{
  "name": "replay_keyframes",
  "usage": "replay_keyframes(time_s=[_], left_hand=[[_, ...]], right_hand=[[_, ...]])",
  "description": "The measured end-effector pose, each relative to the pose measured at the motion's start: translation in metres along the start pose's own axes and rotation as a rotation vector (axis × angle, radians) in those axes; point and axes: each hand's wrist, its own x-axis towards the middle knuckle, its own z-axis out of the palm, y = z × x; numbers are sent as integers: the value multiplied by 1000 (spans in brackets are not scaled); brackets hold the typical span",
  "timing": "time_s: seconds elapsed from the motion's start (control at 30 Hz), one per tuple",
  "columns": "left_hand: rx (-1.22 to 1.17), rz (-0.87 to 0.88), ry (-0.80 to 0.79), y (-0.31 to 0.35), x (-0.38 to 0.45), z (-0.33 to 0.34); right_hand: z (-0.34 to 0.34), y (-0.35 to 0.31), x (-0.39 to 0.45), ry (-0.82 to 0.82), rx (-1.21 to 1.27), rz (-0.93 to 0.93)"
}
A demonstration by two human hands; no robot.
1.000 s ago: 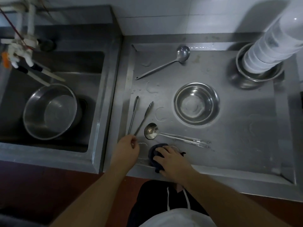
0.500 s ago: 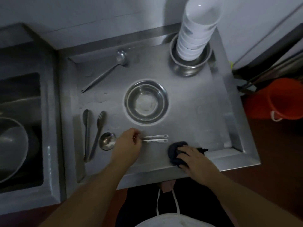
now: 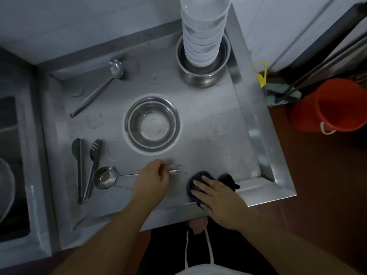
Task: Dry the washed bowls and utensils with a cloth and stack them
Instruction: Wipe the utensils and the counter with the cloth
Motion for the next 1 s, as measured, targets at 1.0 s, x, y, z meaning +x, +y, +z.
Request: replay_keyframes(time_s=[1.0], left_hand=[[151,52,81,8,41,5]], right_hand=[[-65,118,40,-19,-307,355]])
